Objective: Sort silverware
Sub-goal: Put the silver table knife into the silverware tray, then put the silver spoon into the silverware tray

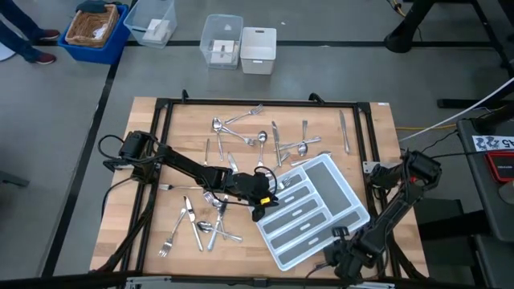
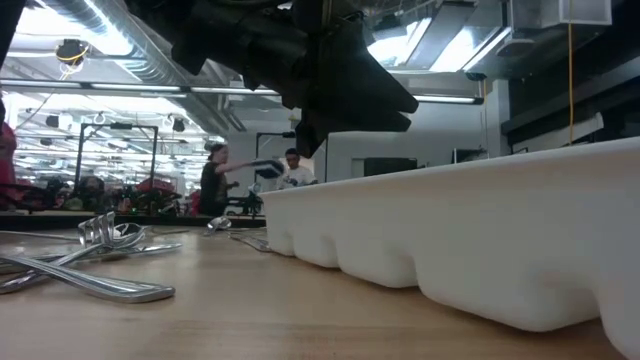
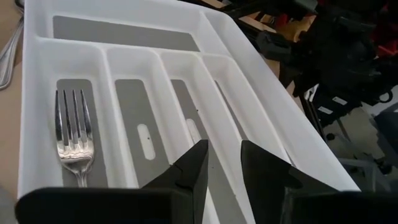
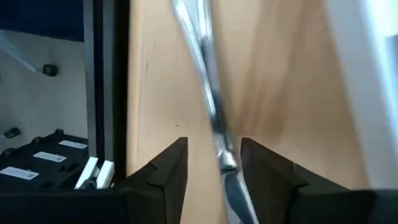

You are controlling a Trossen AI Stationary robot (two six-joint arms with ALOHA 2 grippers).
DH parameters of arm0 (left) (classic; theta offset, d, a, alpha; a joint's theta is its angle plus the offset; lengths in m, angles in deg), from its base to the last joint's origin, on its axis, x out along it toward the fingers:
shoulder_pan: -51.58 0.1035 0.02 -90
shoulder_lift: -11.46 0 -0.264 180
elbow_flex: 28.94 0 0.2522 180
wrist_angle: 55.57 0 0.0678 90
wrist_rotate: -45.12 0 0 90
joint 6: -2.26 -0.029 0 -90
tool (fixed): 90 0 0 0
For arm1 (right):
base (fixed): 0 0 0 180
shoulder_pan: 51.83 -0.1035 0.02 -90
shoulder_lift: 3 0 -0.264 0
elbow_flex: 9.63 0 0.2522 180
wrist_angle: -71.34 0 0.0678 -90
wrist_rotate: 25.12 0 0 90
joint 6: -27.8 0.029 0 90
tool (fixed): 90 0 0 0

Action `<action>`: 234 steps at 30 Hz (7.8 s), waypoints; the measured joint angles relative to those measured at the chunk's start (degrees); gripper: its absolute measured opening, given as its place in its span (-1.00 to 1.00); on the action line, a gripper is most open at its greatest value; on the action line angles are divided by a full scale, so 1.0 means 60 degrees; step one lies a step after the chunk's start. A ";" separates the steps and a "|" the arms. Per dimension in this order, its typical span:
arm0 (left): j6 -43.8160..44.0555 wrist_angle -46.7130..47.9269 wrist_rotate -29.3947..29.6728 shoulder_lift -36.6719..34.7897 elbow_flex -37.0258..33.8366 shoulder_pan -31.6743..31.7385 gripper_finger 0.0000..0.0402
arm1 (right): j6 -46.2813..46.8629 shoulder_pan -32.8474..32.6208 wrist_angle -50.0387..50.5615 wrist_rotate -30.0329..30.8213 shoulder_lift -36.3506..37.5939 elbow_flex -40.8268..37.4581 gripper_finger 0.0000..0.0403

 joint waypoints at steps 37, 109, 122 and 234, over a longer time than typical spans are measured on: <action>0.0010 -0.0029 0.0000 -0.0004 0.0000 0.0003 -0.57 | 0.0715 -0.0315 0.0021 0.0341 -0.0628 0.0000 -0.76; -0.1086 -0.0127 -0.0047 -0.1190 0.0007 0.0055 -0.57 | -0.4476 0.2009 0.5342 0.1739 -0.0624 0.4095 -0.78; -0.1436 0.4106 0.0133 -0.3238 0.0011 0.0284 -0.57 | -0.8358 0.4619 0.4896 0.2863 -0.0632 0.4084 -0.78; 0.4189 0.9832 0.0976 -0.0943 0.0000 0.7778 -0.57 | -1.1175 1.2077 0.5242 0.1902 0.3128 0.4051 -0.36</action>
